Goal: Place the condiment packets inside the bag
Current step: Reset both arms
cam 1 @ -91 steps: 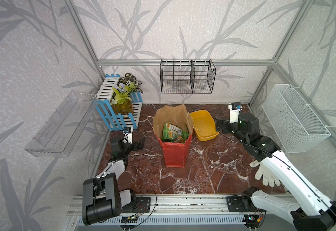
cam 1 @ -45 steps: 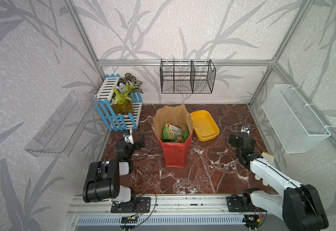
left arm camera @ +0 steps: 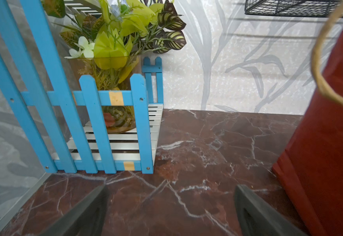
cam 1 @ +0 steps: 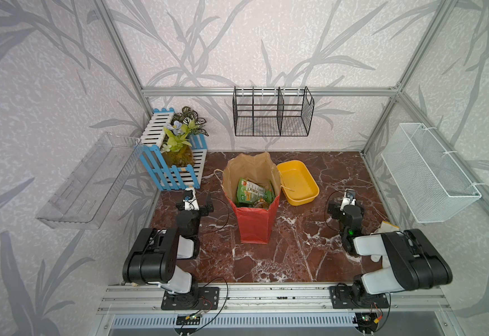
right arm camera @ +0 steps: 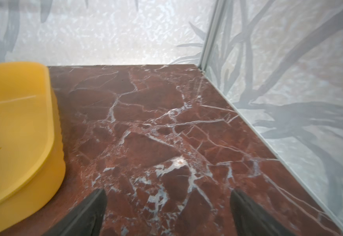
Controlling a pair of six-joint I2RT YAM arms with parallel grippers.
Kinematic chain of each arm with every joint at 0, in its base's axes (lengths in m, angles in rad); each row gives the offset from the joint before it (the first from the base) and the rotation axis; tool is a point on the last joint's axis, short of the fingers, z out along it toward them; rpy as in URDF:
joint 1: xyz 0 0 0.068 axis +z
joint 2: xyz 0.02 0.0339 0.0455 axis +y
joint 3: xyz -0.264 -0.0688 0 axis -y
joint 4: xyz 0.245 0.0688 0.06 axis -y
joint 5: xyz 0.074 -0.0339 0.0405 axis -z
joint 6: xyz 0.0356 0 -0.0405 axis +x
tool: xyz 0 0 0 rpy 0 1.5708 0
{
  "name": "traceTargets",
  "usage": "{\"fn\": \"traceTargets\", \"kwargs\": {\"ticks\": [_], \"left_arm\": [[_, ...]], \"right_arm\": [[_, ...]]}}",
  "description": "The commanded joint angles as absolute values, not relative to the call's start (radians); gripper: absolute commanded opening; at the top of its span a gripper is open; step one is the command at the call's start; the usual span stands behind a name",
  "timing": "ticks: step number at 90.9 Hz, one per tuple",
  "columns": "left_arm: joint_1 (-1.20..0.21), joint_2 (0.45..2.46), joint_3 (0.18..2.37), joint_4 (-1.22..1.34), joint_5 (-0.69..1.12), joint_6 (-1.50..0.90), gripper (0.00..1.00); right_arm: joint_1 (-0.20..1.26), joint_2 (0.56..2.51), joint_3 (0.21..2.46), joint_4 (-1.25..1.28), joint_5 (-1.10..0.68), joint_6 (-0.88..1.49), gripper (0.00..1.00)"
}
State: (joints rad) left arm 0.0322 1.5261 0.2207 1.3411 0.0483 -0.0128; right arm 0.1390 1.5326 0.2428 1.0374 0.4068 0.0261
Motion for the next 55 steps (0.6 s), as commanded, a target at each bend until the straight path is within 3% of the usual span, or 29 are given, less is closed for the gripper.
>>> {"fn": "traceTargets", "kwargs": {"ticks": [1,16,55], "left_arm": [[0.017,1.538,0.232,1.276,0.014,0.014,1.0],[0.018,1.524,0.244,1.233,0.014,0.014,1.0],[0.017,1.52,0.241,1.226,0.015,0.014,1.0]], "right_arm": [[0.135,1.585,0.248,1.209,0.327,-0.032,0.99],[0.027,1.534,0.406,0.824,0.206,0.074,0.99],[0.0,1.526,0.405,0.814,0.155,0.084,0.99]]}}
